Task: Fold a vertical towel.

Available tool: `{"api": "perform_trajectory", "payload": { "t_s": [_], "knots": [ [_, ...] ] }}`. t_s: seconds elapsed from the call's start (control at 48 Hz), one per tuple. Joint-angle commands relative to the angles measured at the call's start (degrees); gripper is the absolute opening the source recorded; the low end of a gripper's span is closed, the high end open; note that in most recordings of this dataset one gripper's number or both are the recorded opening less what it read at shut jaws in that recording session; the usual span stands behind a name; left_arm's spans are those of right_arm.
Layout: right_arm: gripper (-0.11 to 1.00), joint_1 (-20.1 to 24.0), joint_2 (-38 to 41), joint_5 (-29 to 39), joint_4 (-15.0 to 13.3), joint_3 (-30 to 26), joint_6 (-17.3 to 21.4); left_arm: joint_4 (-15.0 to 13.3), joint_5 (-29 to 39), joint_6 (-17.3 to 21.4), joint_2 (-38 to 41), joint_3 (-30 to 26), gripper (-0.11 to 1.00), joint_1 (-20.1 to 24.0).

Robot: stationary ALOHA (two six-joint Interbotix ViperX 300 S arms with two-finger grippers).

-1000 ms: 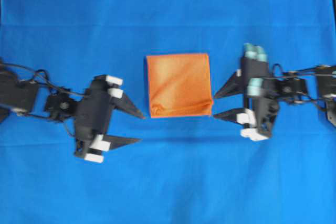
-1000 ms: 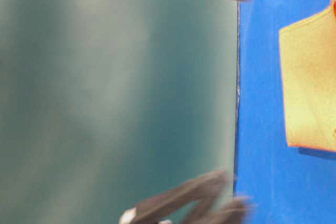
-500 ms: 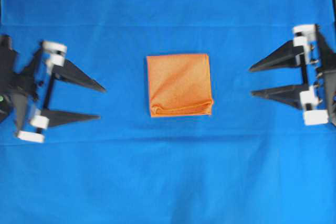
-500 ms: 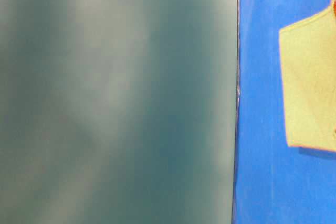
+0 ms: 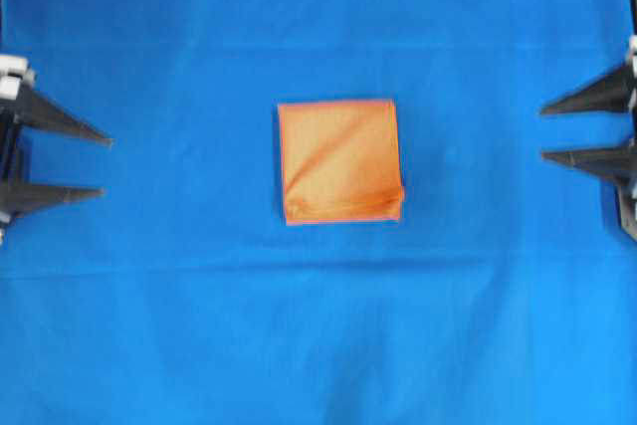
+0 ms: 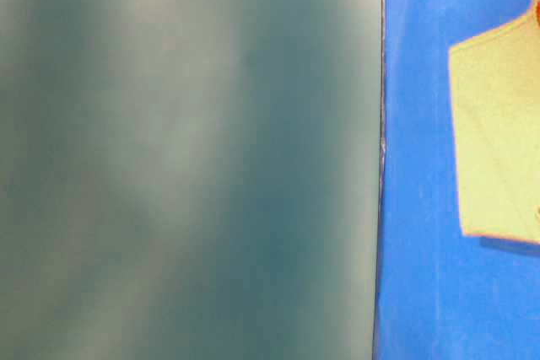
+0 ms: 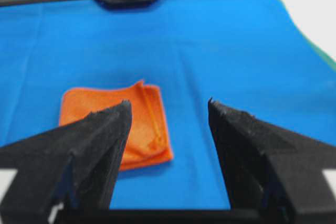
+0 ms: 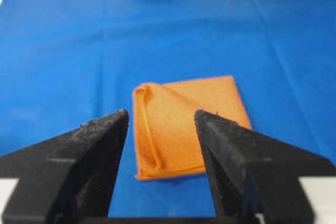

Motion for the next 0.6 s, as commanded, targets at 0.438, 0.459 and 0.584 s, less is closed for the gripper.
{"api": "perform_trajectory", "payload": {
  "t_s": [0.438,0.459,0.584],
  "knots": [
    [0.58,-4.2,-0.7,-15.0,1.8,11.7,0.2,-0.2,-2.5,-1.5,-11.1,11.7,0.58,4.0],
    [0.58,-4.2,-0.7,-15.0,1.8,11.8,0.2,-0.2,-2.5,-1.8,-11.1,11.8,0.58,4.3],
    [0.58,-4.2,-0.7,-14.9,1.7,11.7,0.2,-0.1,-2.4,-2.8,-10.9,12.0,0.58,5.4]
  ]
}}
